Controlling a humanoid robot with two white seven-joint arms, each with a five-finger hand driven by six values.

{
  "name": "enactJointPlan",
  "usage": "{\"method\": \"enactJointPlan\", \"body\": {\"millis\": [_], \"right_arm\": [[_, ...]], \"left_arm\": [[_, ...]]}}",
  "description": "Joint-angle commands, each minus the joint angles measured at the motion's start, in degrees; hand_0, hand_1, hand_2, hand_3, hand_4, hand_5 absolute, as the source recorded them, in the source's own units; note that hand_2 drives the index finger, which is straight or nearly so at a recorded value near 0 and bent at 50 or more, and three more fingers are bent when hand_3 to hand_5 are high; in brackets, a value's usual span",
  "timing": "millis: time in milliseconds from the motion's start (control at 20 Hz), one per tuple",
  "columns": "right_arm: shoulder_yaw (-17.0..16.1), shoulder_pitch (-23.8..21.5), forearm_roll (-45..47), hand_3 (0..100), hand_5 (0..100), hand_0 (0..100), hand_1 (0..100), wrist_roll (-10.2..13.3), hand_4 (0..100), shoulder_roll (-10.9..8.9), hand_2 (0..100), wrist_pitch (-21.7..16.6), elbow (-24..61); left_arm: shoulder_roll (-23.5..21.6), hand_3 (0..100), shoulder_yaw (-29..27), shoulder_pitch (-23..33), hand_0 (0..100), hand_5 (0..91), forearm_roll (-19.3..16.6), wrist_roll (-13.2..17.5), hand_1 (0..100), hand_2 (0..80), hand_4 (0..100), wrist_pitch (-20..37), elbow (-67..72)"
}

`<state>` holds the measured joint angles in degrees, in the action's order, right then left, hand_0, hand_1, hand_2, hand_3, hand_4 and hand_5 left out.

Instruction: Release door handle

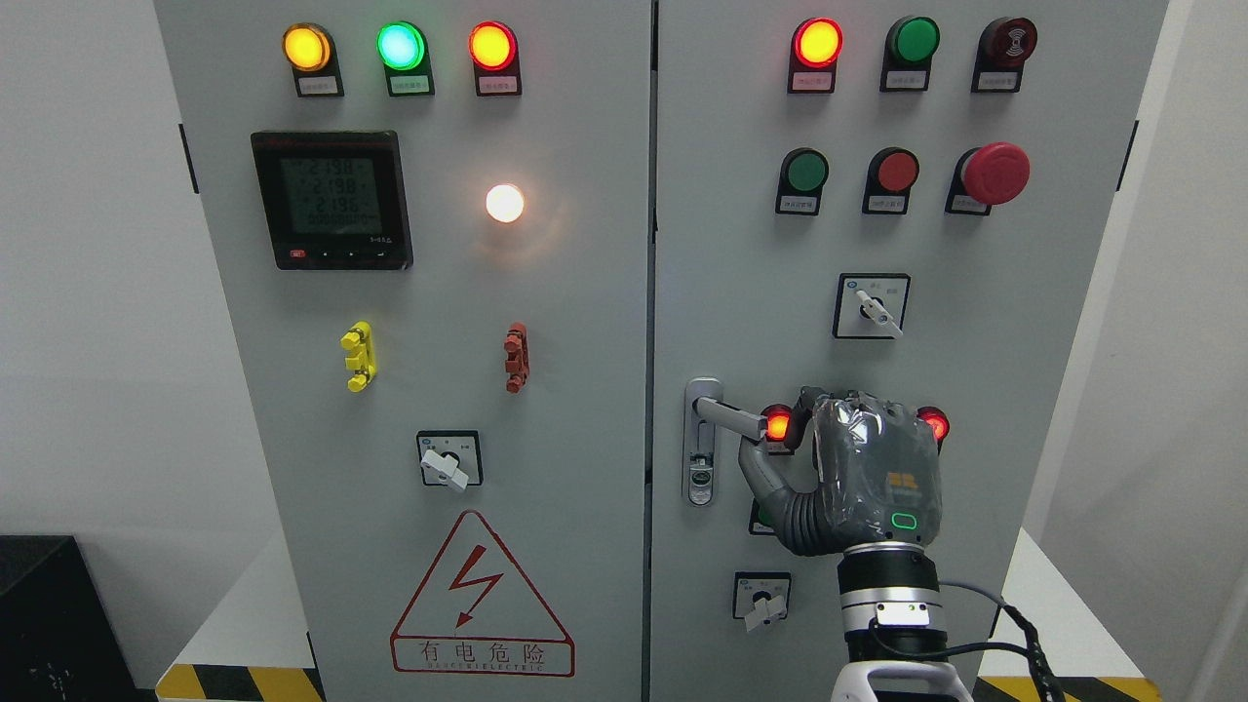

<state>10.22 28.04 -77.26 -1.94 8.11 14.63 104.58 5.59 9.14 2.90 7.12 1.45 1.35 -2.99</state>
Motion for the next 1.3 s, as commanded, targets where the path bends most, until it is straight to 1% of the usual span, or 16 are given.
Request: {"method": "enactJointPlan", "body": {"millis": [0, 451, 501, 651, 801, 902, 1002, 1052, 1102, 1152, 1252], "right_arm": [[0.1, -1.0, 0.0, 96, 70, 47, 42, 0.1, 77, 0.06, 70, -0.5, 1.4], [0.7, -3.4, 0.5, 96, 69, 47, 41, 0.3, 77, -0.03, 70, -0.9, 2.7], [0.6, -4.0, 0.5, 96, 69, 47, 41, 0.2, 77, -0.12, 70, -1.3, 3.0], [0.1, -7.8, 0.6, 96, 69, 49, 42, 0.4, 75, -0.03, 68, -4.7, 5.2], [-0.2, -10.4, 0.7, 92, 67, 49, 41, 0.5, 75, -0.03, 66, -5.5, 7.7], [-1.5, -12.0, 0.8, 88, 65, 47, 40, 0.5, 73, -0.12, 61, -6.1, 9.8], [-3.4, -15.1, 0.9, 84, 61, 45, 40, 0.5, 69, -0.12, 55, -8.2, 11.9], [-5.0, -17.0, 0.9, 82, 59, 45, 39, 0.6, 67, -0.20, 52, -9.8, 12.9], [-7.2, -18.9, 1.5, 76, 53, 45, 38, 1.1, 64, -0.29, 47, -11.8, 14.1], [-9.3, -20.0, 3.5, 67, 42, 45, 36, 1.6, 56, -0.29, 39, -13.8, 14.6], [-12.8, -20.3, 8.0, 54, 32, 44, 34, 2.0, 45, -0.29, 30, -17.3, 14.7]], "left_arm": [[0.0, 10, 0.0, 0.0, 0, 0.0, 0.0, 0.0, 0, 4.3, 0, 0.2, 0.0], [0.0, 10, 0.0, 0.0, 0, 0.0, 0.0, 0.0, 0, 4.4, 0, 0.2, 0.0], [0.0, 10, 0.0, 0.0, 0, 0.0, 0.0, 0.0, 0, 4.3, 0, 0.3, 0.0], [0.0, 10, 0.0, 0.0, 0, 0.0, 0.0, 0.0, 0, 4.3, 0, 0.2, 0.0], [0.0, 10, 0.0, 0.0, 0, 0.0, 0.0, 0.0, 0, 4.3, 1, 0.3, 0.0], [0.0, 10, 0.0, 0.0, 0, 0.0, 0.0, 0.0, 0, 4.4, 1, 0.2, 0.0], [0.0, 11, 0.0, 0.0, 0, 0.0, 0.0, 0.0, 0, 4.3, 0, 0.3, 0.0], [0.0, 11, 0.0, 0.0, 0, 0.0, 0.0, 0.0, 0, 4.3, 0, 0.2, 0.0], [0.0, 11, 0.0, 0.0, 0, 0.0, 0.0, 0.0, 0, 4.3, 0, 0.2, 0.0], [0.0, 10, 0.0, 0.0, 0, 0.0, 0.0, 0.0, 0, 4.3, 0, 0.3, 0.0], [0.0, 10, 0.0, 0.0, 0, 0.0, 0.0, 0.0, 0, 4.3, 0, 0.2, 0.0]]}}
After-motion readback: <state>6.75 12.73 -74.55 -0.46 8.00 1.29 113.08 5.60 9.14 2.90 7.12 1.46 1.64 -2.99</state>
